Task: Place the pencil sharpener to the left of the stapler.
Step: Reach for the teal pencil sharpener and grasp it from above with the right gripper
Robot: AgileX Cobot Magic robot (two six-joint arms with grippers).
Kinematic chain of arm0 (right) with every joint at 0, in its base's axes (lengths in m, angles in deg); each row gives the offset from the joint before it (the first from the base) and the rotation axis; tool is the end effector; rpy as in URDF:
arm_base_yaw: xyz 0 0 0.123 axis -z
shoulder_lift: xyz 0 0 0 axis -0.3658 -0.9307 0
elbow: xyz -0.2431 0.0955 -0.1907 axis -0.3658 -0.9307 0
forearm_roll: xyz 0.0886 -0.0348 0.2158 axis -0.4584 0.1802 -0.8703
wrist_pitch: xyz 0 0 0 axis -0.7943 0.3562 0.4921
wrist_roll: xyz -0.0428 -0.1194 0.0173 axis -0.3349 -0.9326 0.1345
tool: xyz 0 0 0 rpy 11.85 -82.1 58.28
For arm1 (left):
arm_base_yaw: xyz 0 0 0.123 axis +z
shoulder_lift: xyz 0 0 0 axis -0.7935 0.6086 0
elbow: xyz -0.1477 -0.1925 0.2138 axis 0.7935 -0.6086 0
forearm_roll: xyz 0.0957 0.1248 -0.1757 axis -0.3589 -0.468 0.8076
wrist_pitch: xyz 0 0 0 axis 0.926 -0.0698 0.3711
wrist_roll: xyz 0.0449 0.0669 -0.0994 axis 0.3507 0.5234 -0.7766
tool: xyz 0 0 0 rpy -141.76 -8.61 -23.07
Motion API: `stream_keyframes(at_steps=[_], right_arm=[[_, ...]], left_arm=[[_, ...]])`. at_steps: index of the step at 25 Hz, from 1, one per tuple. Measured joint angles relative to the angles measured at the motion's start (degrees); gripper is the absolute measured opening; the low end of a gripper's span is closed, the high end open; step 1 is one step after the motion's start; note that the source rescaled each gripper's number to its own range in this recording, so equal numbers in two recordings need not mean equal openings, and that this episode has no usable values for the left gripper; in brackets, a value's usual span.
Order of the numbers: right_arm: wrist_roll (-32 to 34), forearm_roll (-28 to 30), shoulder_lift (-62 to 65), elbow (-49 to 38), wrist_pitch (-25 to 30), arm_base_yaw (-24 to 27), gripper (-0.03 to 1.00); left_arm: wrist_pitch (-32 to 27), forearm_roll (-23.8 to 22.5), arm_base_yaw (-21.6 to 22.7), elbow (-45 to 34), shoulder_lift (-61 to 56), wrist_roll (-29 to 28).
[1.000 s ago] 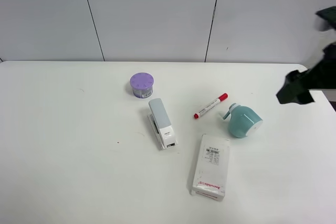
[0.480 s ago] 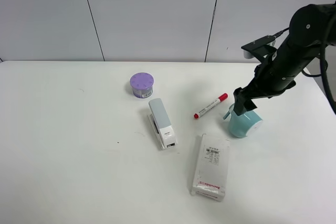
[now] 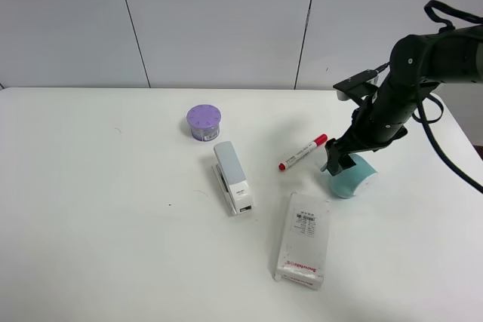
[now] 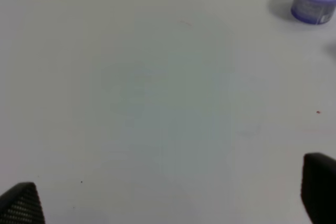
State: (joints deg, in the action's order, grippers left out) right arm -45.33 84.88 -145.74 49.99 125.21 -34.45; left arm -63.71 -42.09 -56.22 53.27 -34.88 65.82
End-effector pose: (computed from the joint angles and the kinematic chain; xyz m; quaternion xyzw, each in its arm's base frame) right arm 0.3305 0.0805 0.1861 -0.2434 0.9641 0.0144 0.1048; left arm -0.0251 0.0077 0.2556 0.0128 0.8465 0.0013 0.5322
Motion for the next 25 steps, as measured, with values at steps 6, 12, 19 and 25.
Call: stream_keyframes(at_steps=[6, 12, 19, 25], right_arm=[[0.1, 0.6, -2.7, 0.0, -1.0, 0.0, 1.00], [0.2, 0.7, -4.9, 0.0, -1.2, 0.0, 0.97], [0.2, 1.0, -7.2, 0.0, -2.8, 0.0, 0.93], [0.2, 1.0, -8.0, 0.0, -3.7, 0.0, 0.93]], left_arm=[[0.0, 0.0, 0.0, 0.0, 0.0, 0.0], [0.0, 0.0, 0.0, 0.0, 0.0, 0.0], [0.0, 0.0, 0.0, 0.0, 0.0, 0.0], [0.0, 0.0, 0.0, 0.0, 0.0, 0.0]])
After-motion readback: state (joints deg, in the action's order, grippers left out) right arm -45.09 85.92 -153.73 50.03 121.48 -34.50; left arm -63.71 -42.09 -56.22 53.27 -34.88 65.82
